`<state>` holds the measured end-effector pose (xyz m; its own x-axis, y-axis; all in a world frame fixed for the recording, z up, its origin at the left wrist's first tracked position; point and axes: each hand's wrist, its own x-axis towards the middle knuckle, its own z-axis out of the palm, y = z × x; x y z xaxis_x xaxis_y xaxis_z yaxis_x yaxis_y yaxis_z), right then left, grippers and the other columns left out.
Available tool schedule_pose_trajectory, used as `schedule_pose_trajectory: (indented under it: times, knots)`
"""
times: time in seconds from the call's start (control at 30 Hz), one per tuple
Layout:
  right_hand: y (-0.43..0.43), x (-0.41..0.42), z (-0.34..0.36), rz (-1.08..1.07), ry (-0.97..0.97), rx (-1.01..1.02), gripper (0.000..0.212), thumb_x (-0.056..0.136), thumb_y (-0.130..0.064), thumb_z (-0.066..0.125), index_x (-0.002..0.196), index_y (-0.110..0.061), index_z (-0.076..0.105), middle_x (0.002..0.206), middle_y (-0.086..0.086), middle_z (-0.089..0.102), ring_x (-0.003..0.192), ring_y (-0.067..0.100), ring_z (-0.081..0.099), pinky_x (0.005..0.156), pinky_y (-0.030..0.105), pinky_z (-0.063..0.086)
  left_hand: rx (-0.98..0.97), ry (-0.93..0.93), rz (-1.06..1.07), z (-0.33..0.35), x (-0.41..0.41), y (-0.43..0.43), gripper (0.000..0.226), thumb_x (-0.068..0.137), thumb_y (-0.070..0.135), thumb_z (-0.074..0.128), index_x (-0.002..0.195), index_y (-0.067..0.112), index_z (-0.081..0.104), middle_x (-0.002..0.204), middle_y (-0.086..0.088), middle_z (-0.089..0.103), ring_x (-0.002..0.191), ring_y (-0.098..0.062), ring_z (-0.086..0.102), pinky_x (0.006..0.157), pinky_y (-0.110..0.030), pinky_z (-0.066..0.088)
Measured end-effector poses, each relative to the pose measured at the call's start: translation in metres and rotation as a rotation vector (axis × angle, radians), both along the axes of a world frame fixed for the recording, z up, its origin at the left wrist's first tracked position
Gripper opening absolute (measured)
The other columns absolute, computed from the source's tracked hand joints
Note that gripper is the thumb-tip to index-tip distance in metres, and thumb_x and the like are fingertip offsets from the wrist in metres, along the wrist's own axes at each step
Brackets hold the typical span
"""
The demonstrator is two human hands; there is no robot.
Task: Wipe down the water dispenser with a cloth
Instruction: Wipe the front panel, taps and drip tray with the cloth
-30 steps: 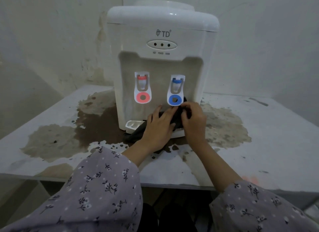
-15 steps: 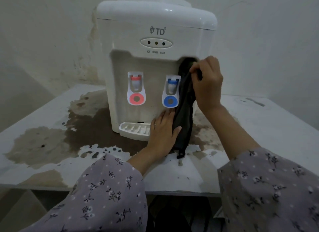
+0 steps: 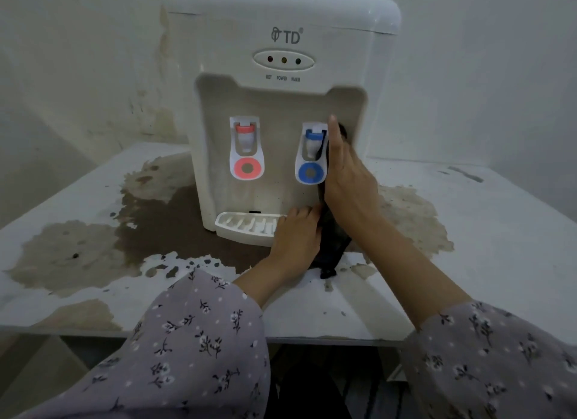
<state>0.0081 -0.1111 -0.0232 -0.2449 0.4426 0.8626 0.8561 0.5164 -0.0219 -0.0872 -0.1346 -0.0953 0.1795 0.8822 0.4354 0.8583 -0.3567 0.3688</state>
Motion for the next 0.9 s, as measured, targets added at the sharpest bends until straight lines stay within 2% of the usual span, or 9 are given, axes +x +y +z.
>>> schedule_pose_trajectory:
  times: [0.1, 0.2, 0.33, 0.47, 0.53, 0.6, 0.67, 0.8, 0.9]
  knots:
    - [-0.007, -0.001, -0.023, 0.041, 0.058, -0.231, 0.083, 0.087, 0.004, 0.049, 0.147, -0.024, -0.003, 0.146, 0.016, 0.036, 0.113, 0.031, 0.056, 0.061, 0.029, 0.046, -0.014, 0.040, 0.020, -0.002, -0.003, -0.003, 0.021, 0.095, 0.012, 0.038, 0.110, 0.013, 0.051, 0.110, -0.006, 0.055, 0.099, -0.024, 0.045, 0.075, -0.030, 0.028]
    - [-0.010, -0.004, -0.035, 0.045, 0.117, -0.310, 0.073, 0.092, 0.000, 0.039, 0.147, -0.018, -0.005, 0.154, 0.011, 0.022, 0.123, 0.029, 0.048, 0.072, 0.033, 0.050, -0.003, 0.076, 0.030, 0.001, -0.006, -0.007, 0.021, 0.094, 0.011, 0.038, 0.110, 0.013, 0.051, 0.112, -0.005, 0.054, 0.102, -0.023, 0.044, 0.075, -0.028, 0.022]
    - [-0.009, -0.015, -0.042, -0.032, 0.200, -0.358, 0.066, 0.094, -0.001, 0.035, 0.149, -0.012, 0.001, 0.155, 0.008, 0.021, 0.123, 0.029, 0.048, 0.078, 0.034, 0.047, -0.013, 0.087, 0.046, 0.007, -0.016, -0.010, 0.022, 0.093, 0.009, 0.038, 0.109, 0.014, 0.053, 0.112, -0.004, 0.055, 0.105, -0.022, 0.042, 0.078, -0.029, 0.023]
    - [-0.010, -0.028, -0.061, -0.046, 0.314, -0.435, 0.062, 0.095, -0.005, 0.035, 0.149, -0.006, 0.004, 0.150, 0.013, 0.032, 0.119, 0.030, 0.051, 0.073, 0.027, 0.042, -0.027, 0.096, 0.087, 0.007, -0.031, -0.015, 0.022, 0.094, 0.012, 0.036, 0.104, 0.012, 0.055, 0.113, -0.005, 0.055, 0.103, -0.023, 0.043, 0.079, -0.032, 0.025]
    - [-0.010, -0.036, -0.072, -0.016, 0.334, -0.423, 0.061, 0.095, -0.009, 0.034, 0.148, -0.001, 0.006, 0.151, 0.017, 0.027, 0.129, 0.030, 0.042, 0.089, 0.031, 0.045, -0.040, 0.101, 0.100, 0.006, -0.040, -0.016, 0.023, 0.094, 0.014, 0.035, 0.106, 0.012, 0.054, 0.113, -0.005, 0.055, 0.104, -0.022, 0.042, 0.081, -0.032, 0.026]
    - [-0.009, -0.043, -0.077, 0.015, 0.356, -0.431, 0.062, 0.094, -0.012, 0.036, 0.147, 0.002, 0.006, 0.153, 0.019, 0.017, 0.140, 0.030, 0.024, 0.114, 0.036, 0.024, -0.049, 0.090, 0.113, 0.005, -0.049, -0.017, 0.024, 0.095, 0.016, 0.035, 0.107, 0.011, 0.054, 0.113, -0.006, 0.055, 0.105, -0.022, 0.042, 0.083, -0.033, 0.027]
    - [-0.007, -0.049, -0.077, 0.013, 0.319, -0.464, 0.062, 0.096, -0.013, 0.039, 0.146, 0.004, 0.007, 0.154, 0.020, 0.012, 0.144, 0.029, 0.011, 0.116, 0.033, 0.004, -0.072, 0.056, 0.120, 0.005, -0.059, -0.019, 0.025, 0.095, 0.016, 0.036, 0.109, 0.011, 0.054, 0.113, -0.006, 0.055, 0.106, -0.023, 0.043, 0.085, -0.034, 0.029]
    - [-0.005, -0.056, -0.077, -0.035, 0.089, -0.453, 0.062, 0.099, -0.020, 0.036, 0.145, 0.008, 0.005, 0.153, 0.024, 0.012, 0.143, 0.034, 0.008, 0.115, 0.043, 0.001, -0.113, 0.008, 0.121, 0.004, -0.076, -0.020, 0.024, 0.094, 0.018, 0.039, 0.108, 0.008, 0.056, 0.111, -0.008, 0.057, 0.106, -0.024, 0.044, 0.089, -0.037, 0.032]
    - [0.000, -0.063, -0.073, -0.030, -0.018, -0.454, 0.064, 0.099, -0.023, 0.034, 0.145, 0.005, -0.001, 0.154, 0.023, 0.008, 0.143, 0.034, 0.005, 0.115, 0.042, -0.002, -0.142, -0.047, 0.114, 0.004, -0.087, -0.020, 0.026, 0.094, 0.019, 0.042, 0.110, 0.008, 0.058, 0.113, -0.008, 0.059, 0.108, -0.028, 0.044, 0.093, -0.039, 0.033]
